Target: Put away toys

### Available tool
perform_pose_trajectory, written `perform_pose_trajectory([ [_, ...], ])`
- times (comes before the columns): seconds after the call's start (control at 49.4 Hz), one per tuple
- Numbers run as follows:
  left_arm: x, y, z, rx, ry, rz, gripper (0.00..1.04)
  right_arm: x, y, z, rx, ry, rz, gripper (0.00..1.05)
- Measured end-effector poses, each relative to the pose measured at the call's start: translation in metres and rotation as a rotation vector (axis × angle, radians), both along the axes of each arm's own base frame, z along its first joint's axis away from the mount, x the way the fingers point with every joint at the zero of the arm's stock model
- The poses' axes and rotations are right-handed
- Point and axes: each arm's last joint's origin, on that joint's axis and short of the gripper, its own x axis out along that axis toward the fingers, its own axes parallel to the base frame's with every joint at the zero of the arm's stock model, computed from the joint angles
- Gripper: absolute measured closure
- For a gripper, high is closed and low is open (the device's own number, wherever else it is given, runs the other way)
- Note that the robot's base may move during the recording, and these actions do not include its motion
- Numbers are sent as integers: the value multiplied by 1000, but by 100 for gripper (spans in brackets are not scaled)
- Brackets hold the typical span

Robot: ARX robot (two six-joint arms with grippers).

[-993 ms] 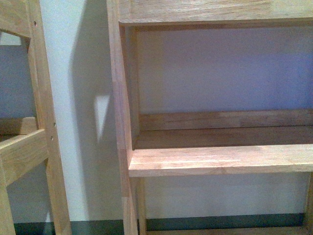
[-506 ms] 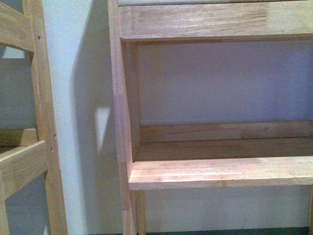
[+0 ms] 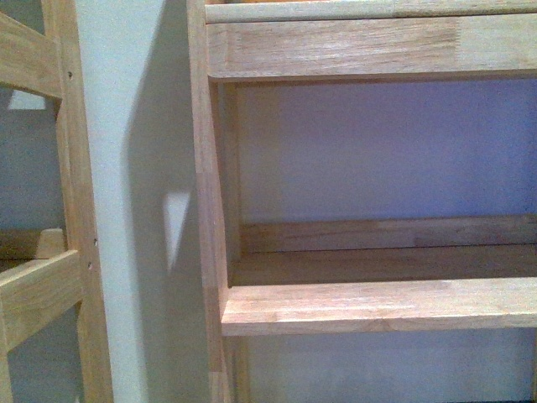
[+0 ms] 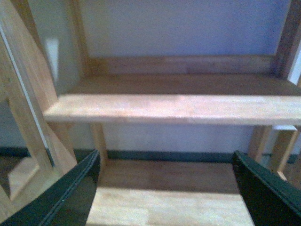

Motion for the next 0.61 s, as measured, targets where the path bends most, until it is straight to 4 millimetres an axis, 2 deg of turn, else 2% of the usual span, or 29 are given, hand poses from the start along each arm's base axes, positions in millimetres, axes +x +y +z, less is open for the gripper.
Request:
perform_pose_trajectory([
  [0.142,0,0,0,0,0,0,6,-1,-7,-17,-23,31,1,45],
  [0.405,0,0,0,0,0,0,6,-1,-22,-38,-24,27,24,102],
  [0.486,0,0,0,0,0,0,6,-1,-30,-43,-26,27,-15,101],
  [0.608,0,0,0,0,0,0,6,-1,-31,-48,-26,29,-12,101],
])
